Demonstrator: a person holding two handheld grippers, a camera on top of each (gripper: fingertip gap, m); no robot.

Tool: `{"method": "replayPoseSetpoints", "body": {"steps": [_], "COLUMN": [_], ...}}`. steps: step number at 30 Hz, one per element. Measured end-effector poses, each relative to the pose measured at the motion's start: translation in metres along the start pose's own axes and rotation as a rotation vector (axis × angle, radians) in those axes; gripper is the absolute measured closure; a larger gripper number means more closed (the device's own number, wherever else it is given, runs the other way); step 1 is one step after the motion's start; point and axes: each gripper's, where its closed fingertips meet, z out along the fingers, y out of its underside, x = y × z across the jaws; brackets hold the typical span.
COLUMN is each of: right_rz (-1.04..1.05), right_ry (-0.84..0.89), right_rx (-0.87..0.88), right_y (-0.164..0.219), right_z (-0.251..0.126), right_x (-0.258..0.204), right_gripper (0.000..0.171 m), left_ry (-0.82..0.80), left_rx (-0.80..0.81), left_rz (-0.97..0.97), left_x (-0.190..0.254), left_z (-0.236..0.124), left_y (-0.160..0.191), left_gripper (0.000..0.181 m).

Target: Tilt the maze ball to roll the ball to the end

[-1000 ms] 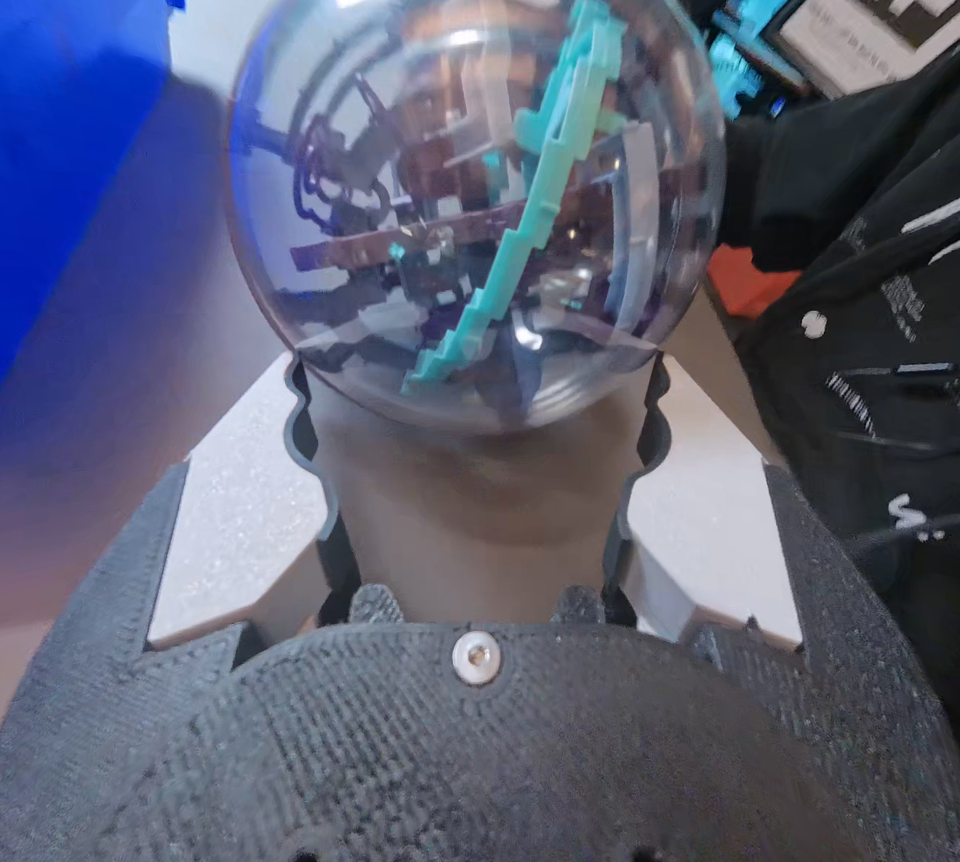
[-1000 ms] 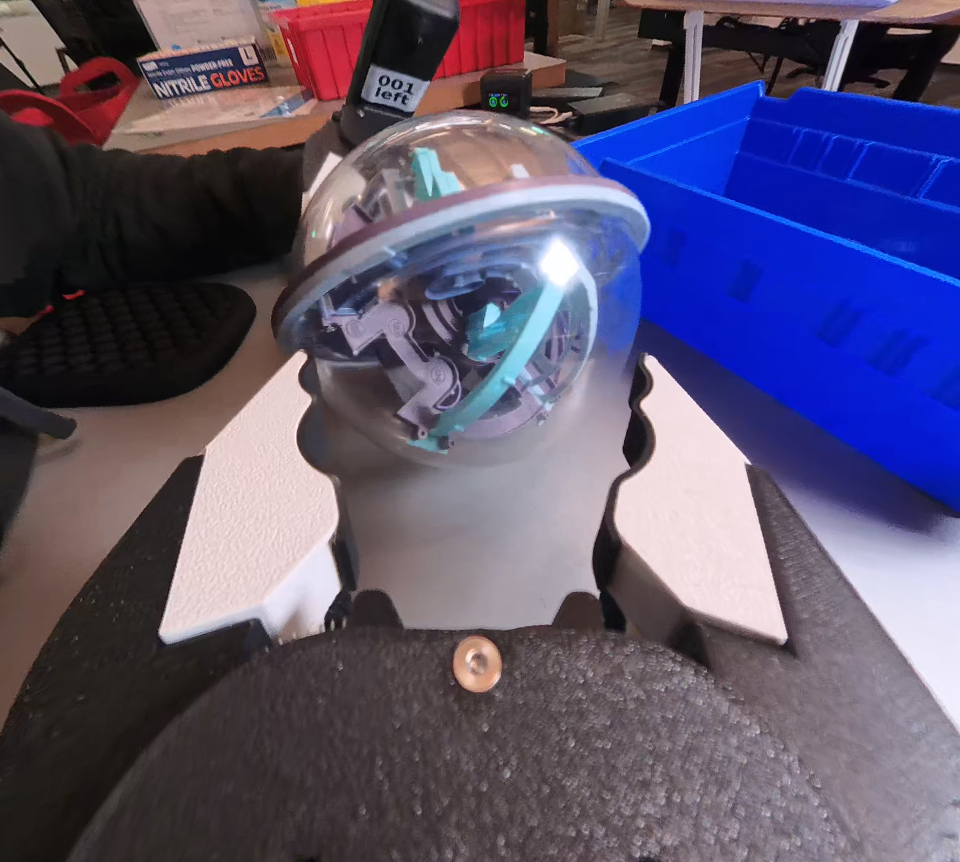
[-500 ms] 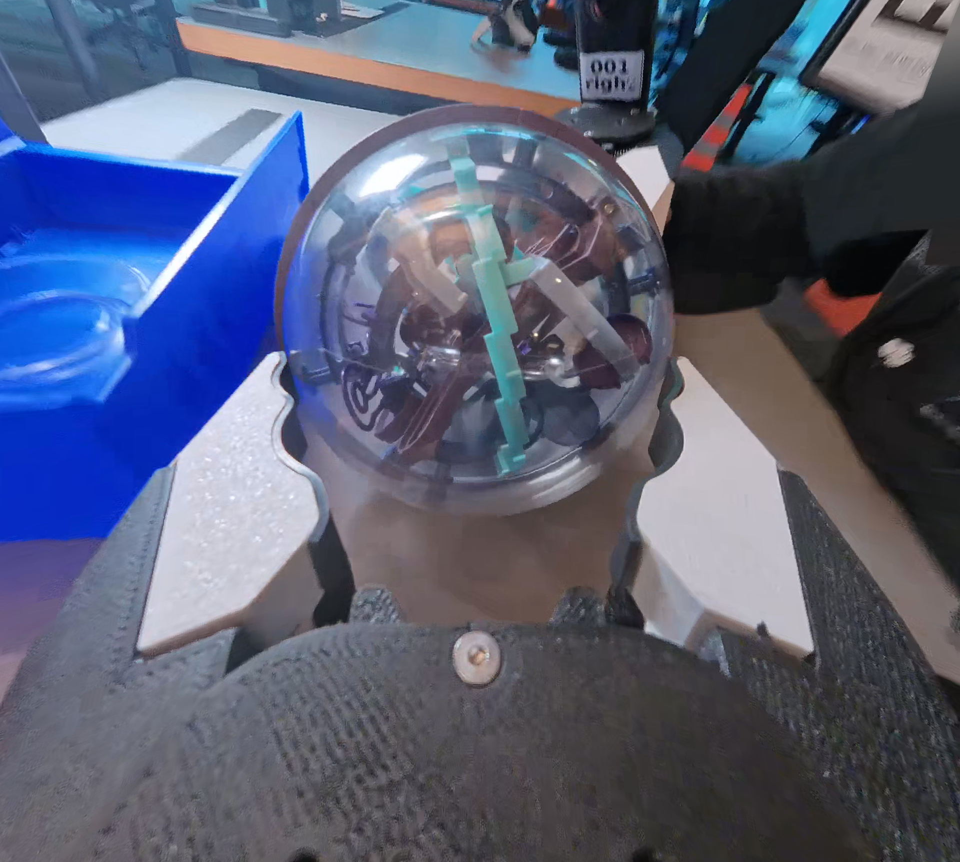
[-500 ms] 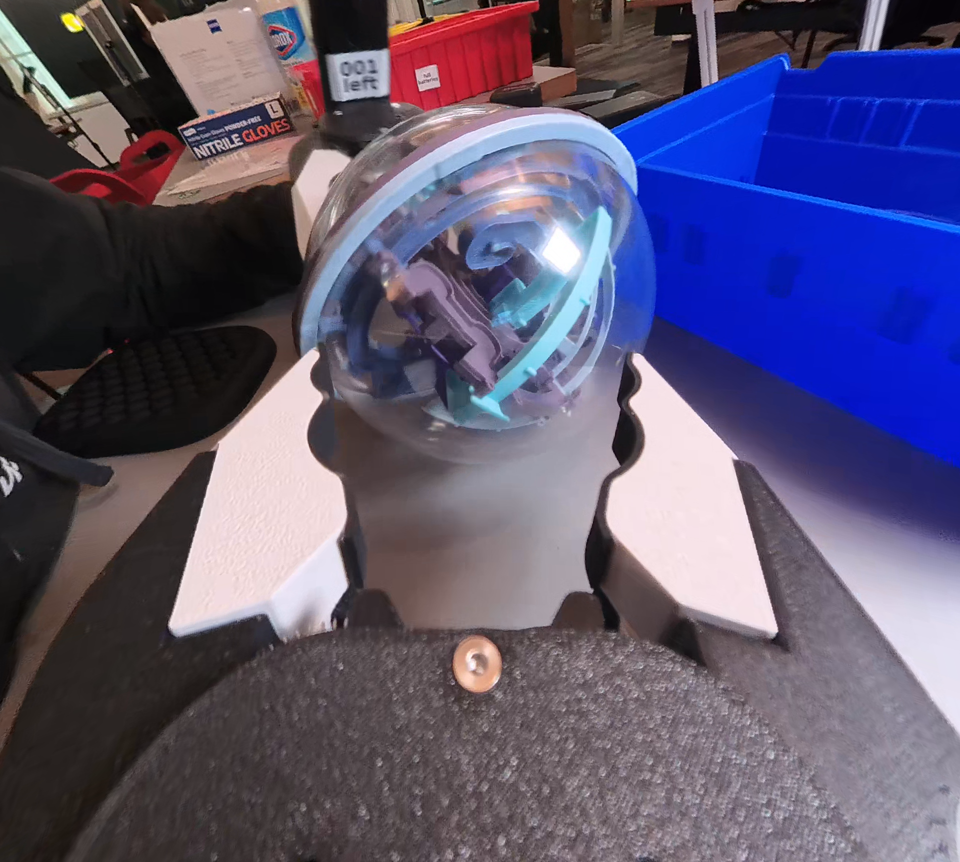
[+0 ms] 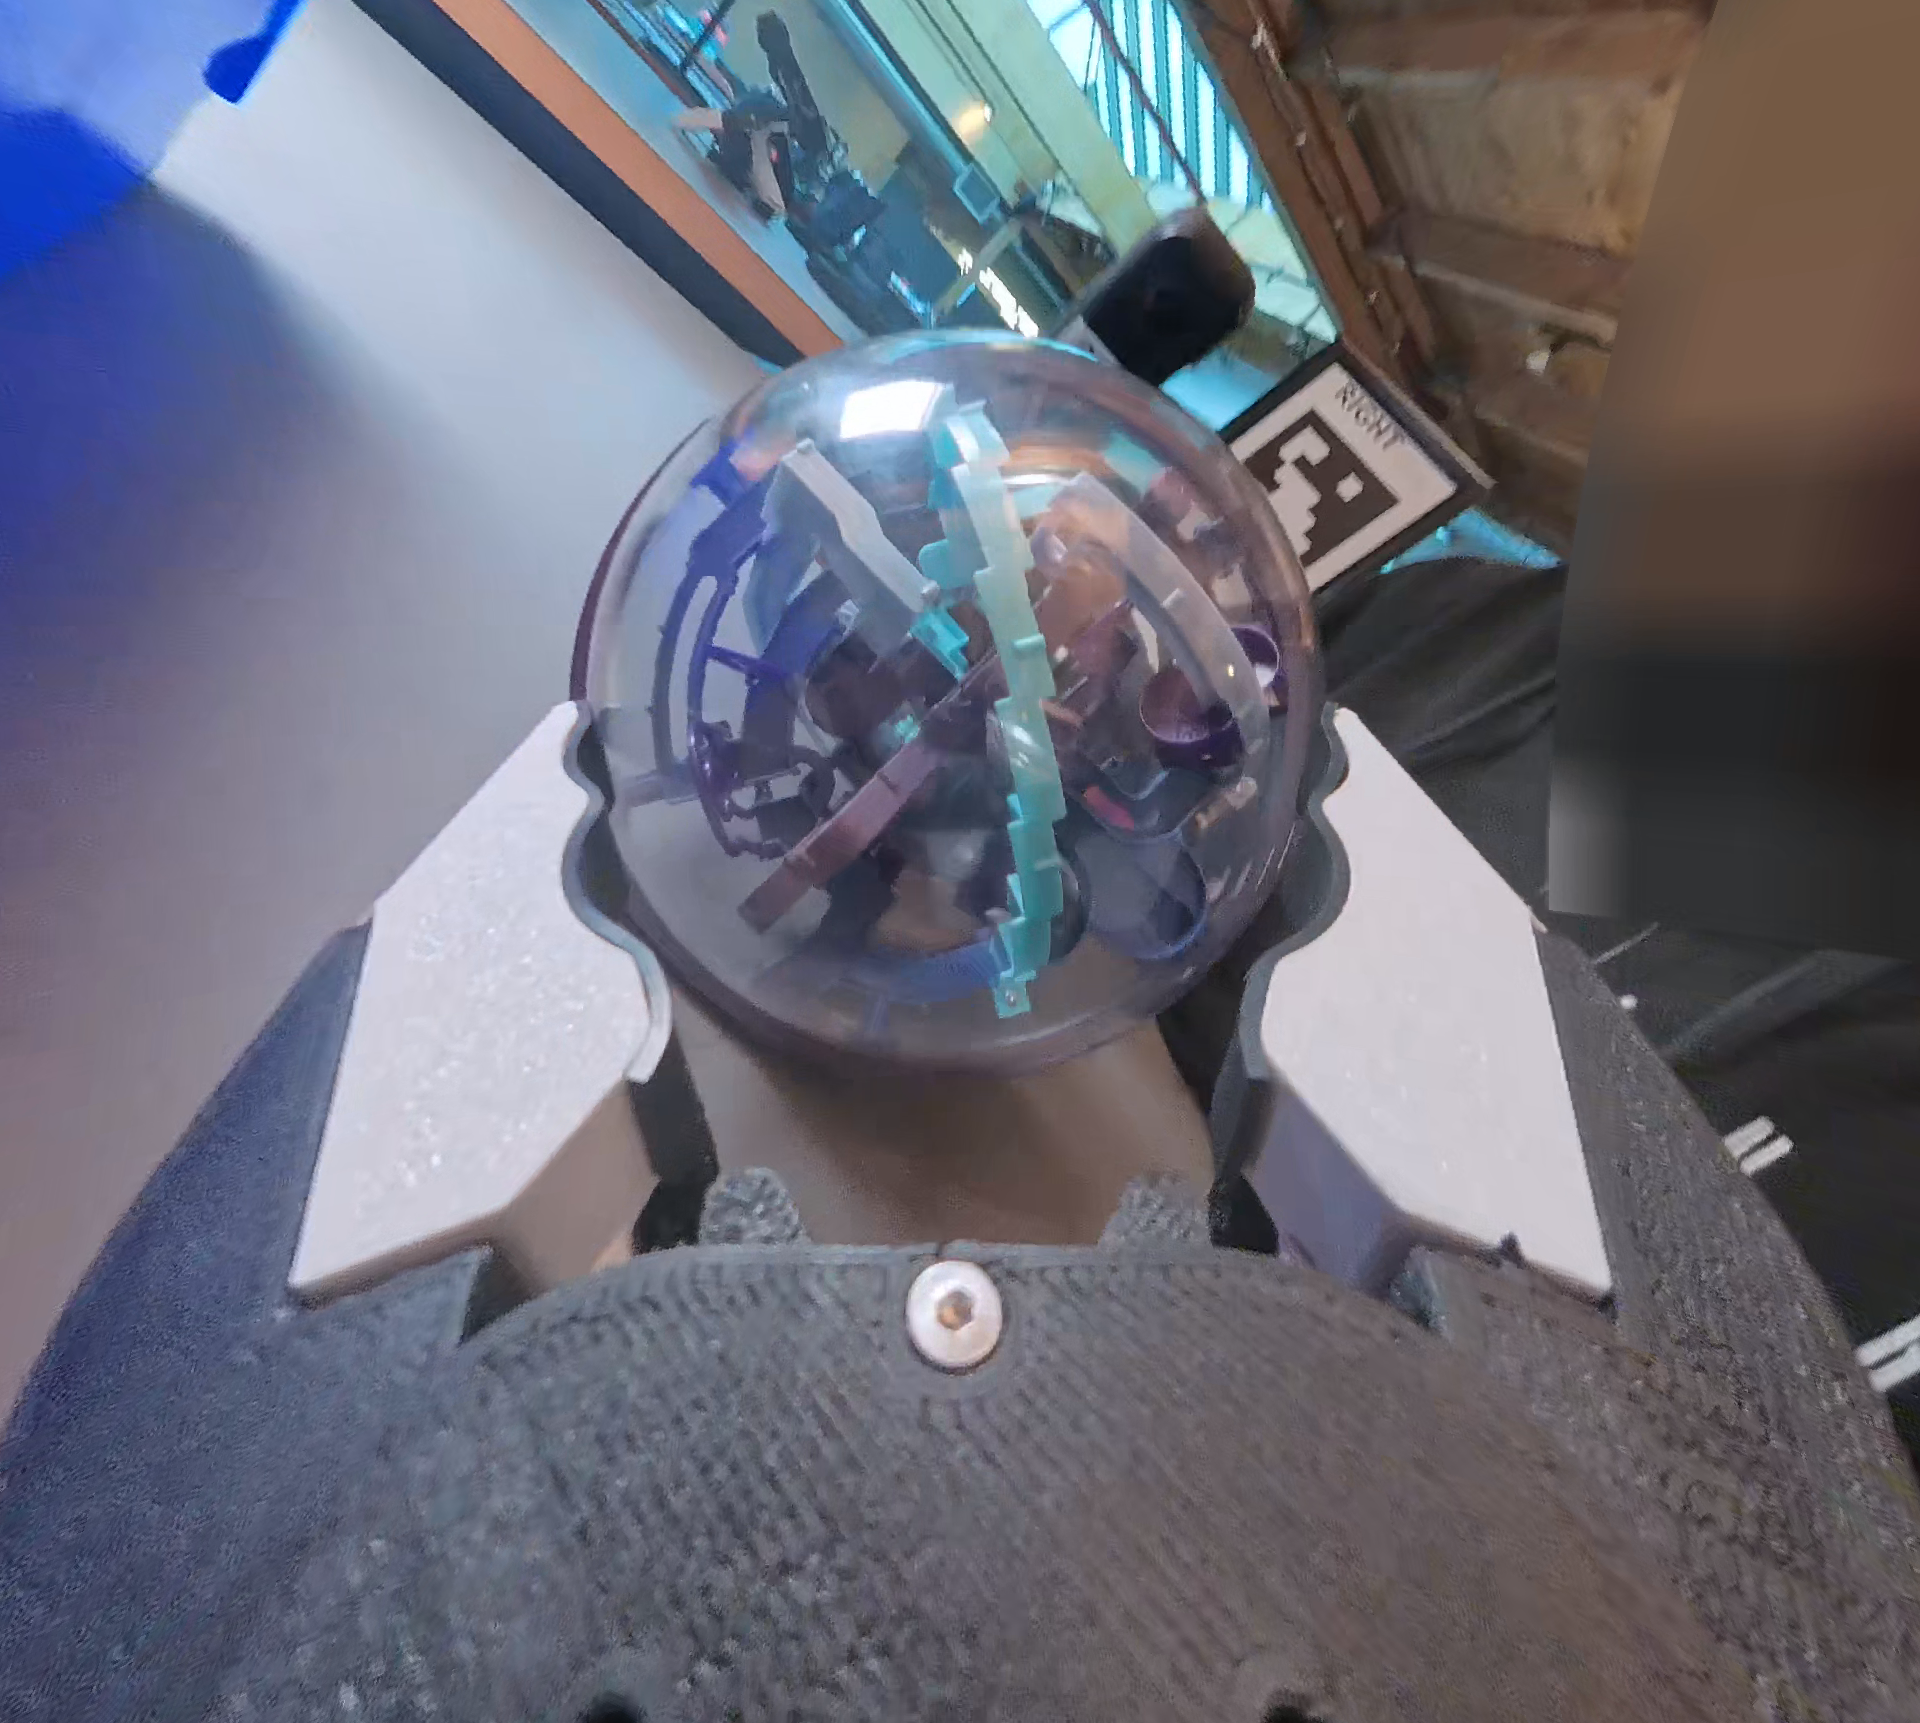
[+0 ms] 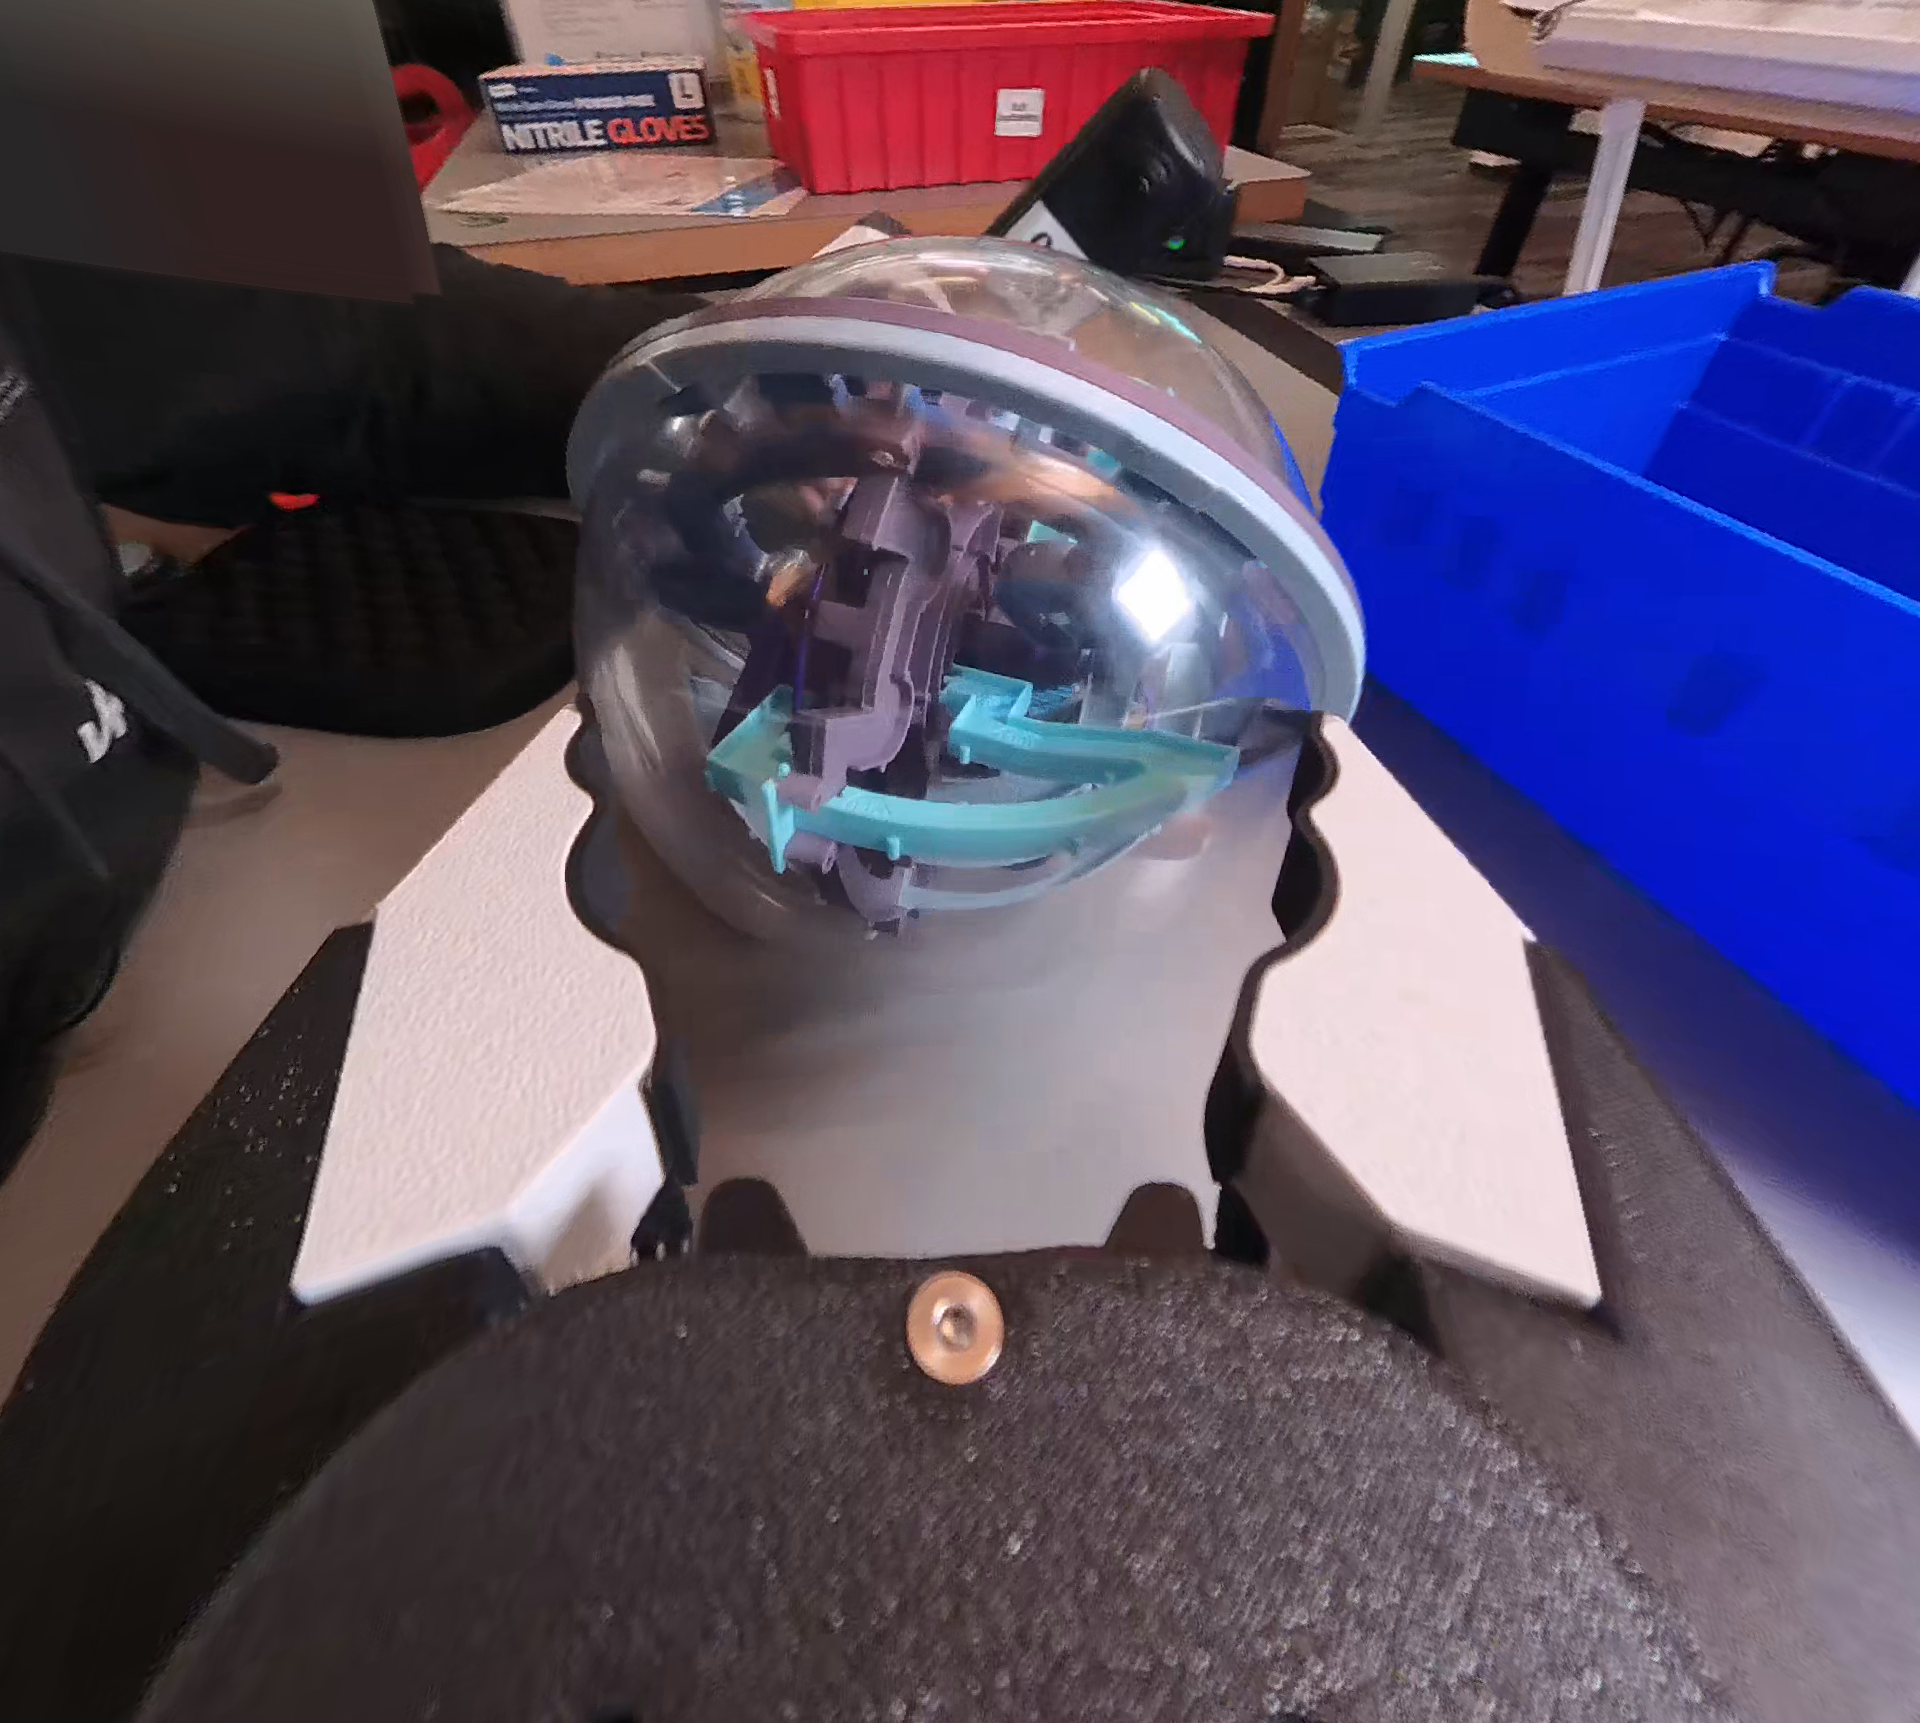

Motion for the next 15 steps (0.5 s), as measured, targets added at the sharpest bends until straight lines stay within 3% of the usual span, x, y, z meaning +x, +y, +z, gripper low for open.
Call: {"method": "replayPoseSetpoints", "body": {"steps": [3, 6, 10, 13, 15], "right_rz": [0.024, 0.052, 0.094, 0.128, 0.138], "right_ry": [-0.034, -0.064, -0.101, -0.125, -0.131], "right_rx": [-0.005, 0.000, 0.001, 0.022, 0.004], "right_y": [0.000, -0.004, -0.011, -0.024, -0.031], "right_z": [-0.005, -0.008, -0.006, 0.003, 0.012], "right_x": [-0.002, -0.001, 0.002, 0.003, 0.003], "right_gripper": [0.047, 0.052, 0.055, 0.057, 0.055], "left_ry": [-0.039, -0.163, -0.271, -0.245, -0.248], "left_rx": [-0.099, -0.173, -0.240, -0.303, -0.262], "left_rz": [0.126, 0.393, 0.695, 0.718, 0.712], "left_x": [0.003, 0.003, 0.016, 0.020, 0.018], "left_z": [0.000, -0.004, -0.005, 0.004, 0.002], "left_y": [0.010, 0.008, -0.003, 0.012, 0.013], "left_gripper": [0.051, 0.041, 0.041, 0.042, 0.038]}}
